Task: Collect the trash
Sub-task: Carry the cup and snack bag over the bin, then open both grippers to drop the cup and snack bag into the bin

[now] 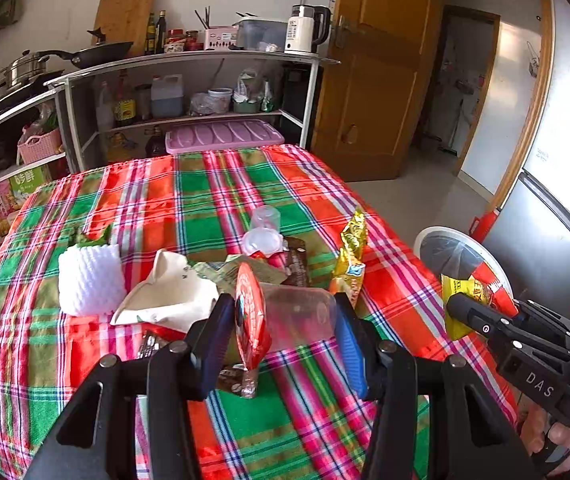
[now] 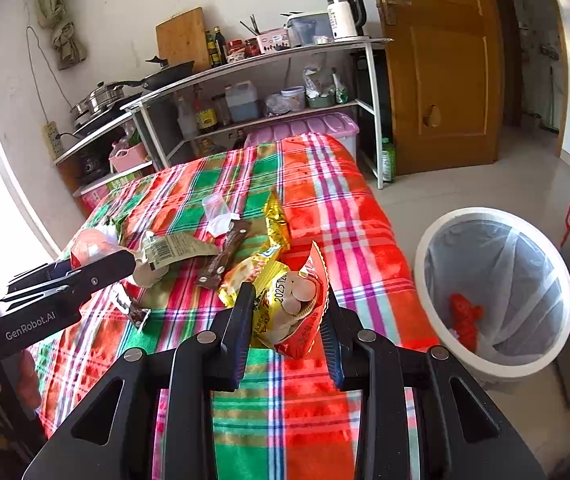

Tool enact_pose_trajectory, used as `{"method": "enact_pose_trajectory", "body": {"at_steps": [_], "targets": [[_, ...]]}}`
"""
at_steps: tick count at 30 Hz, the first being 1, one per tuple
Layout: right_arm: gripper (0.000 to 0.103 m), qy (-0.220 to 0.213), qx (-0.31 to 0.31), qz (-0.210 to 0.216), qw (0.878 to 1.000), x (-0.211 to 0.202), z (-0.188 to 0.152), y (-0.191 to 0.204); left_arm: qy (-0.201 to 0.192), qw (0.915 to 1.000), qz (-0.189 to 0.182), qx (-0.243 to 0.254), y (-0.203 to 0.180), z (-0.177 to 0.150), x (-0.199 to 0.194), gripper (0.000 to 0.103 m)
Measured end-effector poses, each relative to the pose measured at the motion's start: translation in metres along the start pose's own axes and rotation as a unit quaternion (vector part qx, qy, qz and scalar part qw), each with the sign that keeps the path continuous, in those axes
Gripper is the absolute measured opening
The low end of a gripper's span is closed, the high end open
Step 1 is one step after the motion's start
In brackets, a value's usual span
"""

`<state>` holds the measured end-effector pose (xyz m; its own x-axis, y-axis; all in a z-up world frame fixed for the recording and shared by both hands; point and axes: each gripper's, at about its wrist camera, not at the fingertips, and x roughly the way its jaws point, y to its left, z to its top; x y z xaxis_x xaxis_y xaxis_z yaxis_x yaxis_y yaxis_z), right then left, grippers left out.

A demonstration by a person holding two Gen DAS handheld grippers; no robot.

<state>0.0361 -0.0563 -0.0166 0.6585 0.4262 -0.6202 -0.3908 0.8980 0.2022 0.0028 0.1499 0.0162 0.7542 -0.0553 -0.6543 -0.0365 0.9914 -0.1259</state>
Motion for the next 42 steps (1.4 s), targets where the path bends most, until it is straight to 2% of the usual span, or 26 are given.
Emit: {"method": "enact_pose_trajectory", "body": {"at_steps": [12, 20, 25, 31, 42], "targets": [[0.032, -0.032, 0.047, -0.062, 0.996, -0.037, 0.012, -0.072, 0.006, 0.9972, -0.058, 0.046, -0.071, 0.026, 0.026, 0.052], [0.032, -0.040, 0.081, -0.102, 0.991, -0.056, 0.016, -0.129, 0.017, 0.9915, -0.106, 0.074, -0.129, 0.039, 0.049, 0.052], [0.032, -0.030, 0.091, -0.121, 0.988, -0.057, 0.015, -0.159, 0.040, 0.9872, -0.125, 0.090, -0.163, 0.043, 0.071, 0.052], [0.032, -0.001, 0.106, -0.128, 0.986, -0.040, 0.014, -0.189, 0.066, 0.9820, -0.132, 0.117, -0.201, 0.038, 0.101, 0.052], [0.032, 0.056, 0.112, -0.147, 0.981, -0.001, 0.001, -0.229, 0.119, 0.9786, -0.119, 0.118, -0.226, 0.025, 0.148, 0.052]]}}
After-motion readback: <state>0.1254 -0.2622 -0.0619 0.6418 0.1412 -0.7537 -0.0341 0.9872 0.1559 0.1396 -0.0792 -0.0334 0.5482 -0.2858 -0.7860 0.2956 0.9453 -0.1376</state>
